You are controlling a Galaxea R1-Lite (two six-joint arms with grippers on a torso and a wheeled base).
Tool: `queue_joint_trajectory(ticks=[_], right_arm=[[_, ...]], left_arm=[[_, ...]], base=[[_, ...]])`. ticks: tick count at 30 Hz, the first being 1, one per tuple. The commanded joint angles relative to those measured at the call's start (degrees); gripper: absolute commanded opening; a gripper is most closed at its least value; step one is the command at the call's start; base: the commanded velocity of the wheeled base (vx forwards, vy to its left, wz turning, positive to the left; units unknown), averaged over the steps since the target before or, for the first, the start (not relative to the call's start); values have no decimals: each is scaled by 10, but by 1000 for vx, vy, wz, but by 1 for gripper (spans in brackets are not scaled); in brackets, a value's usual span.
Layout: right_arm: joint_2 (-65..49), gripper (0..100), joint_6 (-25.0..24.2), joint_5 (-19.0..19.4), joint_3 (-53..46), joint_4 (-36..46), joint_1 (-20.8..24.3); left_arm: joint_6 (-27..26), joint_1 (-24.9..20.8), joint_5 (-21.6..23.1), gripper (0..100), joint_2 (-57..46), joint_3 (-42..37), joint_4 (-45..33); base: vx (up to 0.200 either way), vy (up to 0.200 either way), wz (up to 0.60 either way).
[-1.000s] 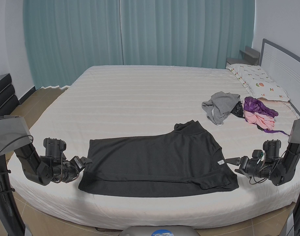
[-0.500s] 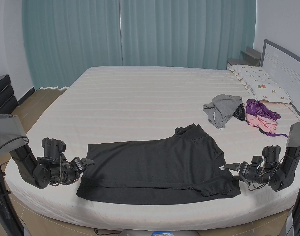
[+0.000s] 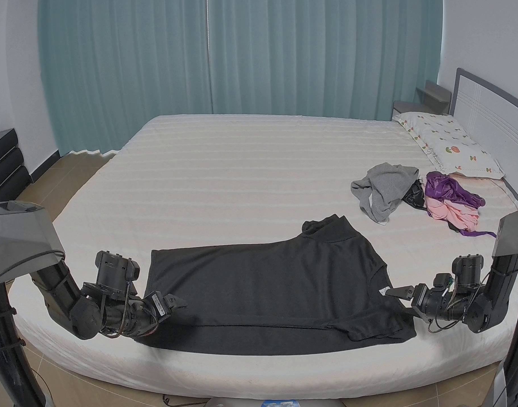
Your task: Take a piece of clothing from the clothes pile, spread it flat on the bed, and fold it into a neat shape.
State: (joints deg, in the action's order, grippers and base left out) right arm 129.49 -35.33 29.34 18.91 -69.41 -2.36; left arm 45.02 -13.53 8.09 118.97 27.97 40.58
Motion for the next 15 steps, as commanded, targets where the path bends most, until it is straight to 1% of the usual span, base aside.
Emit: queue_joint_trajectory(ticks=[1, 3, 6, 10, 15], right_arm=[[9, 100, 1, -1, 0, -2, 0], [16, 100, 1, -1, 3, -4, 0], [19, 100, 2, -1, 6, -7, 0], [23, 100, 1, -1, 4, -19, 0], [27, 100, 1, -2, 8, -20, 1]], left_arm=[[-3, -12, -18, 100, 36, 11, -7], [-5, -11, -38, 100, 52, 31, -18], [-4, -10, -54, 100, 65, 58, -28], [-4, -4, -63, 100, 80, 94, -42], [2, 19, -96, 100, 98, 154, -45]], base=[[0, 0, 0], [0, 0, 0], [0, 0, 0], [0, 0, 0], [0, 0, 0]])
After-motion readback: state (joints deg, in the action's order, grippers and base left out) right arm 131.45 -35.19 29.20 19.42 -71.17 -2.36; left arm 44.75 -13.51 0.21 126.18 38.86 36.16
